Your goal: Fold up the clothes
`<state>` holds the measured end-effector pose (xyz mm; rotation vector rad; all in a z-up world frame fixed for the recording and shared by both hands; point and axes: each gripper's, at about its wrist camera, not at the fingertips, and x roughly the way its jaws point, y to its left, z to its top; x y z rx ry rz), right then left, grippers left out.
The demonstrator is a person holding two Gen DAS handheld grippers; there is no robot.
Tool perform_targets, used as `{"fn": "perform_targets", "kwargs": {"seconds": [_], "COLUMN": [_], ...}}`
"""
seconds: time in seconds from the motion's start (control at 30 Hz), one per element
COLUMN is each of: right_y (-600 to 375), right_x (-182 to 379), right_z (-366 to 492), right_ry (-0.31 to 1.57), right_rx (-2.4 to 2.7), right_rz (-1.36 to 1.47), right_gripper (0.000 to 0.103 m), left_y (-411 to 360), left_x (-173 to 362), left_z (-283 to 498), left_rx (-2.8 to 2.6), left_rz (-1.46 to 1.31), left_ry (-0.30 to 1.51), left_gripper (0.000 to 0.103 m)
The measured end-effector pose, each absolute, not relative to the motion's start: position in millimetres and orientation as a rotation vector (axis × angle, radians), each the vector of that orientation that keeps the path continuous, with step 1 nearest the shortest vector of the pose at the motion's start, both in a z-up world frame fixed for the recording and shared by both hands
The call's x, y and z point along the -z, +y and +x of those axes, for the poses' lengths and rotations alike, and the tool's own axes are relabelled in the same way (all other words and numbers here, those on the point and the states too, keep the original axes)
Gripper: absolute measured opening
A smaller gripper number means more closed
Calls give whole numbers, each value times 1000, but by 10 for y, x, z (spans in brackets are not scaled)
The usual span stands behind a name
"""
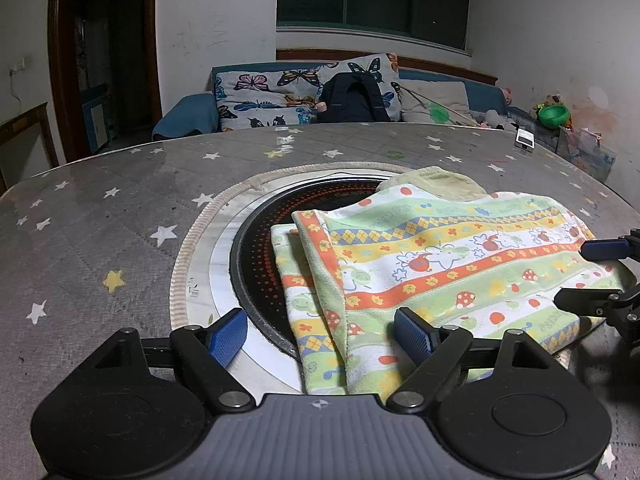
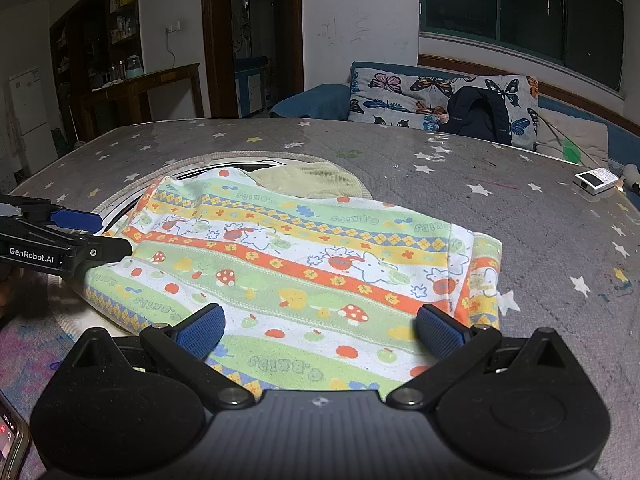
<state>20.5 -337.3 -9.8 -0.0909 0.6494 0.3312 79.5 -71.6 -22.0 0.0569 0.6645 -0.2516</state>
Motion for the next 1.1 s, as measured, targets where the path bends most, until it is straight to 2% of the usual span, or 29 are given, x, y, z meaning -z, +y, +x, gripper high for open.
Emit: {"fn": "perform_targets", "kwargs": {"seconds": [1.1], "right_y": [-3370], "right_x": [100], "right_z": [205], "right_ry": [649], "right_rx": [-330], "right_rz": [-91], "right_gripper": [103], "left_y": [-737], "left_x": [227], "left_z": [803], "left_rx": [254], "left_rz": [55], "left_ry": [665], "left_gripper": [85]}}
